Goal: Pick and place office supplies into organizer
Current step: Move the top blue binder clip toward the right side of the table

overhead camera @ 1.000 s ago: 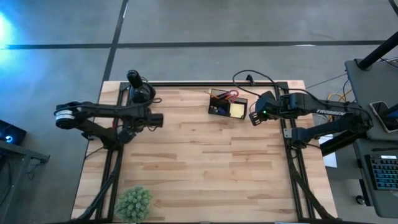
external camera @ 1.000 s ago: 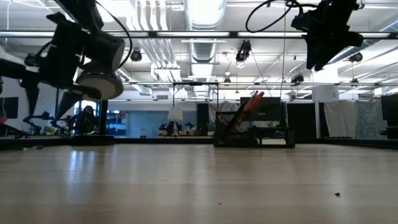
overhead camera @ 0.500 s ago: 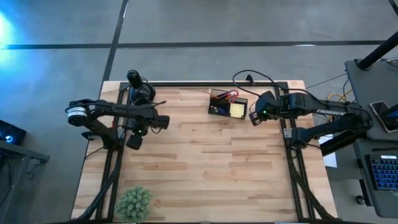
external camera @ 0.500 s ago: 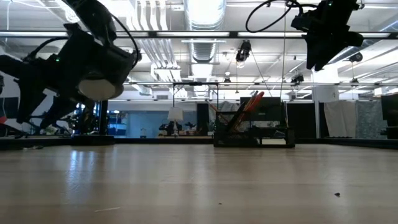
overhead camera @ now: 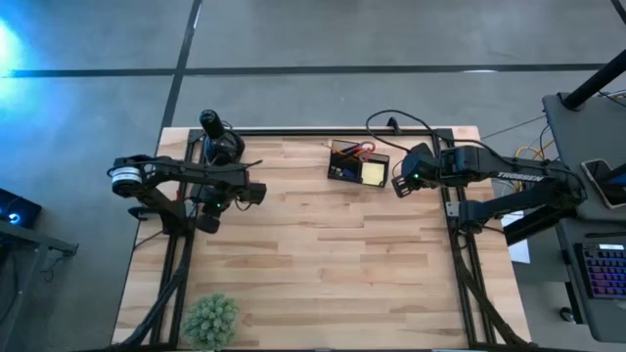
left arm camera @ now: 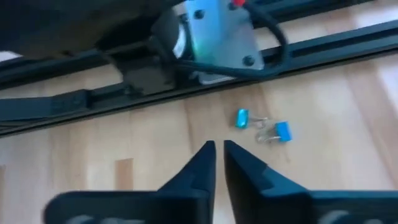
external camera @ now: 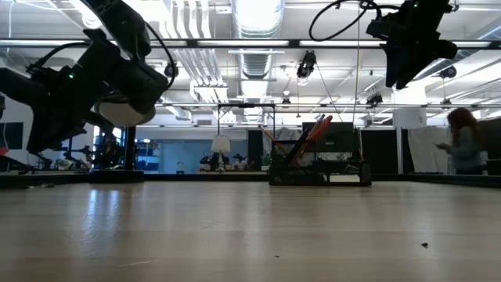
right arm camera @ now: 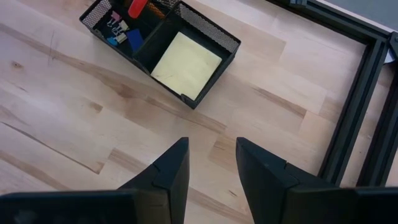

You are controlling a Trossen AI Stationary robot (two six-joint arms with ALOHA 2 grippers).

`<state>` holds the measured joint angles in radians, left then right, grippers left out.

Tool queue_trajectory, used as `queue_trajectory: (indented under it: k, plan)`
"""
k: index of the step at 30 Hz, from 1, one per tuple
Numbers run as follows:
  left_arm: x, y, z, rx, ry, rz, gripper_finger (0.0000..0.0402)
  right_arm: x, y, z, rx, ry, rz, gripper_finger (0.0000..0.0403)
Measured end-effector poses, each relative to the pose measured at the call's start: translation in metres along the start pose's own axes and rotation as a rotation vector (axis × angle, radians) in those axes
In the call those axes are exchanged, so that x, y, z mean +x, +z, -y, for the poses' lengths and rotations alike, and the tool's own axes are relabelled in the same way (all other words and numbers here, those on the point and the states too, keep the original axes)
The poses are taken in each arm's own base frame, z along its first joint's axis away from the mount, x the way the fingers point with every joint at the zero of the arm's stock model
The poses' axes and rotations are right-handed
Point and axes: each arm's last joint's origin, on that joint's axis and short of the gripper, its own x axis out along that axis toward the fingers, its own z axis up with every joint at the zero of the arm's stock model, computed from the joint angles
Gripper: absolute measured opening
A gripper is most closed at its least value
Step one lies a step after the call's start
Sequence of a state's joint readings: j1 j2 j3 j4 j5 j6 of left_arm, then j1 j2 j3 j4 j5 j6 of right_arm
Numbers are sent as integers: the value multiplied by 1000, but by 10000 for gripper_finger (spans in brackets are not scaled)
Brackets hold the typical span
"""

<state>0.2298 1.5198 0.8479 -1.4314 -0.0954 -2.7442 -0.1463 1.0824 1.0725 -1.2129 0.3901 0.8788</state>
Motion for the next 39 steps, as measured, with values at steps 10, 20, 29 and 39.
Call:
queue_trajectory:
  k: [10, 20, 29, 39]
  plan:
    - [3, -2, 2, 25, -74, -2, 4, 0, 0, 0, 0, 0, 0, 123]
    - [5, 4, -4, -24, 105, -3, 1, 0, 0, 0, 0, 0, 0, 123]
    - [20, -4, -2, -161, 160, 80, 1, 0, 0, 0, 0, 0, 0, 123]
    - [32, -12, 15, -70, -112, 220, 1, 0, 0, 0, 0, 0, 0, 123]
